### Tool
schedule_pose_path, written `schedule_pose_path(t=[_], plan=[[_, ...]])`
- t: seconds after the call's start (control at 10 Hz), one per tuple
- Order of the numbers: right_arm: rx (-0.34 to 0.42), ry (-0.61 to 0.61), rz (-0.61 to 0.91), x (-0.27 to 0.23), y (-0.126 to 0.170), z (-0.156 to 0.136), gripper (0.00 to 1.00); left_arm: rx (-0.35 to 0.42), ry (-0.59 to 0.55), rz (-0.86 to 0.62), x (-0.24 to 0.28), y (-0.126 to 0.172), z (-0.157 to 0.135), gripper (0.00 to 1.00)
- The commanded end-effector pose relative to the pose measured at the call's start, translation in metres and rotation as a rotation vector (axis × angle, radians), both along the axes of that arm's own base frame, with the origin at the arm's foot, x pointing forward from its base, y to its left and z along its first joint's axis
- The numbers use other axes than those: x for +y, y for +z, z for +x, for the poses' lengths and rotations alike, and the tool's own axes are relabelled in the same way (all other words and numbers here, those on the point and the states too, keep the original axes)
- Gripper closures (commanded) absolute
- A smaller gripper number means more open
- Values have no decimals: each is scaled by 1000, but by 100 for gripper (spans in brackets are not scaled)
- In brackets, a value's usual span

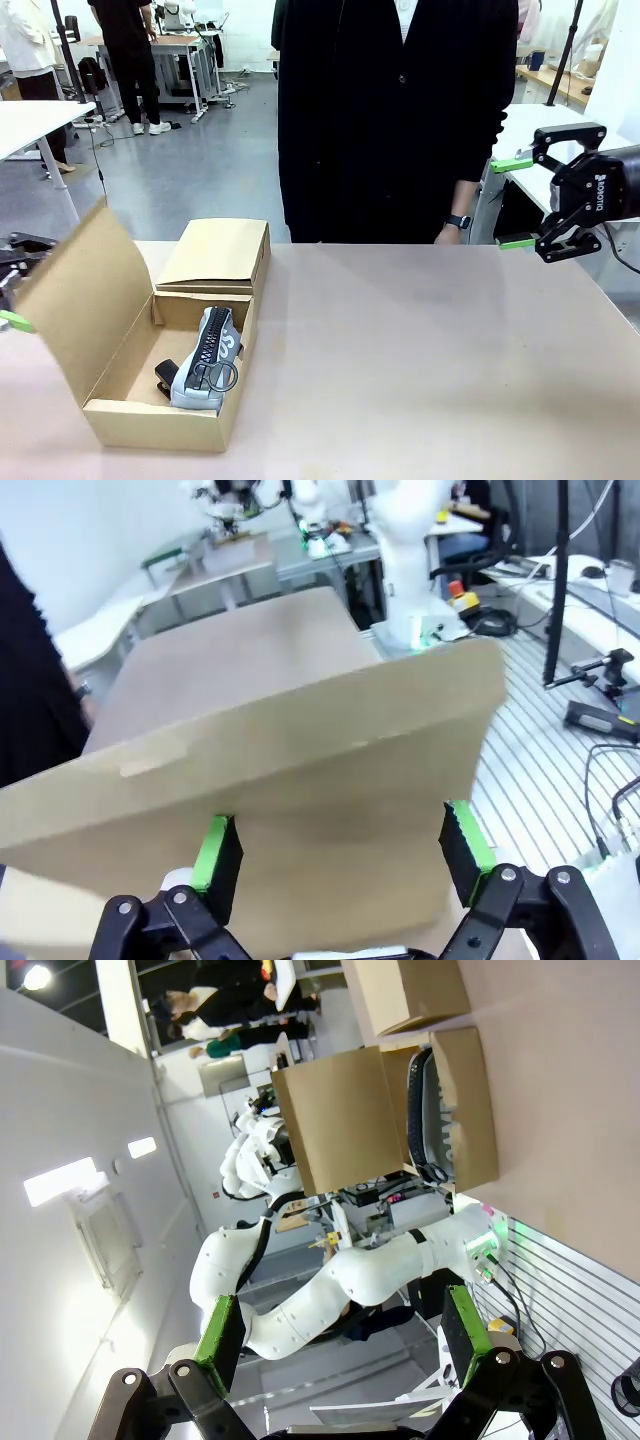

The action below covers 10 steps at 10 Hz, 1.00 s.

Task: Place items inside the box.
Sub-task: Close the lid of the Mailer Box closest to the robot.

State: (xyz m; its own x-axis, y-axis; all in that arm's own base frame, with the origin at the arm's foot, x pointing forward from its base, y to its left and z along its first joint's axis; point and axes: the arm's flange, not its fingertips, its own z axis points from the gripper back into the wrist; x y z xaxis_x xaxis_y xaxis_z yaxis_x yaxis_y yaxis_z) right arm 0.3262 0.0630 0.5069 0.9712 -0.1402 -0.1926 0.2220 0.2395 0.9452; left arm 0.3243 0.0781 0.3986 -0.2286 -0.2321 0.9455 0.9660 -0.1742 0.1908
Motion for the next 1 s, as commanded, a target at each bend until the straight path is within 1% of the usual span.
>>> schedule_pose_path(t=[0.0,0.1,0.2,0.7,0.8,0.9], plan=[[-15,-13,13,1,1,2,0,1,-90,-34,-49,5,-5,0],[-15,-13,13,1,1,2,0,-8,-148,-7,-78,2,-9,0],[-15,-13,13,1,1,2,0,-14,-179,26,-94,-4,-13,0],[-15,-13,13,1,1,2,0,36,-287,154,-130,-33,-26,0],[-15,-13,13,1,1,2,0,35,-292,154,-135,-35,-28,0],[-15,-13,13,1,1,2,0,9,-259,121,-145,-30,-31,0]])
